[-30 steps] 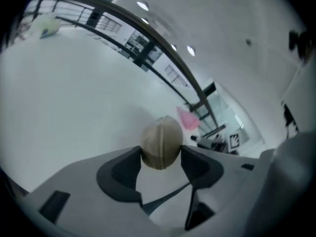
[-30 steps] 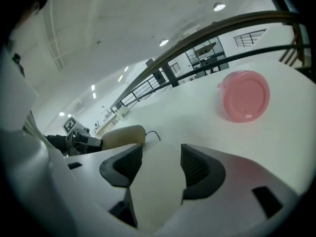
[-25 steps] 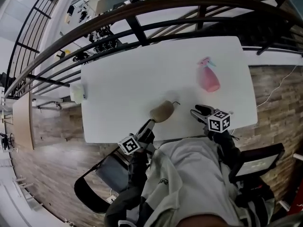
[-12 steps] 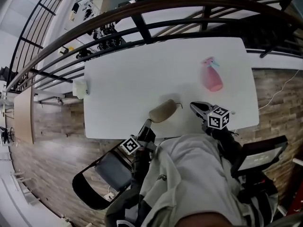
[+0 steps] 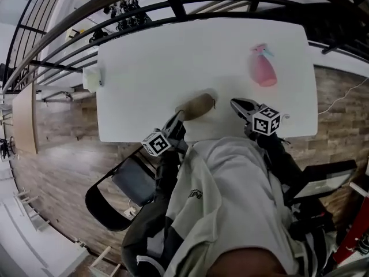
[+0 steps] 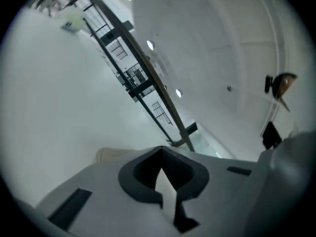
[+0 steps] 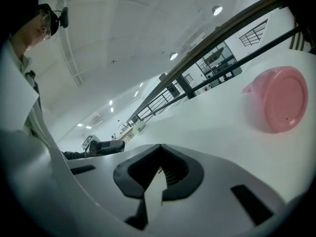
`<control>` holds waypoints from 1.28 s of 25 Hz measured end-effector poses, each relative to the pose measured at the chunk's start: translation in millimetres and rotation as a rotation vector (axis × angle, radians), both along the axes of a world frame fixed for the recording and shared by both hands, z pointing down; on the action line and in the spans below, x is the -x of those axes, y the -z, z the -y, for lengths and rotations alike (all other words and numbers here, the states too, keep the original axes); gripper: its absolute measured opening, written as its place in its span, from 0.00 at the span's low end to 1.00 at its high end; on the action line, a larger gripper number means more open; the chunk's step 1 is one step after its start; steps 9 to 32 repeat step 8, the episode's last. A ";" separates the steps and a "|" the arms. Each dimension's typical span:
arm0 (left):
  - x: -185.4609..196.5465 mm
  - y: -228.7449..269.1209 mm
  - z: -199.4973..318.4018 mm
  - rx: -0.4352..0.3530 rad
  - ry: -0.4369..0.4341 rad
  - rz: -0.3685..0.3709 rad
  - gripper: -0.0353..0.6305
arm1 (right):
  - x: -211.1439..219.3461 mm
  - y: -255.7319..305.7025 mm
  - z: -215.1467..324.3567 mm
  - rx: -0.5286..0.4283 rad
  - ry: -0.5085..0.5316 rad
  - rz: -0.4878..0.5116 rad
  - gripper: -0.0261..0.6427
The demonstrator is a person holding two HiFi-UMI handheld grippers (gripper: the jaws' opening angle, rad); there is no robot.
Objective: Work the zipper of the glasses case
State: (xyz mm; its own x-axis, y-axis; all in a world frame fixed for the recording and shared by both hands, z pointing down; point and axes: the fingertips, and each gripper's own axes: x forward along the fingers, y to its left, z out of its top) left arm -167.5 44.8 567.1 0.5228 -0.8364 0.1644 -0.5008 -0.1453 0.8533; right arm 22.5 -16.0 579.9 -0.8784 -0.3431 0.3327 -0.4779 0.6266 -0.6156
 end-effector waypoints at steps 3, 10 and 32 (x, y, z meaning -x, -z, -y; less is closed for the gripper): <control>-12.2 5.5 19.7 -0.060 -0.007 -0.156 0.06 | 6.3 2.1 9.7 -0.020 0.003 0.007 0.03; -27.8 2.9 47.7 -0.109 -0.029 -0.275 0.06 | 16.4 4.2 26.3 -0.059 0.024 0.023 0.03; -27.8 2.9 47.7 -0.109 -0.029 -0.275 0.06 | 16.4 4.2 26.3 -0.059 0.024 0.023 0.03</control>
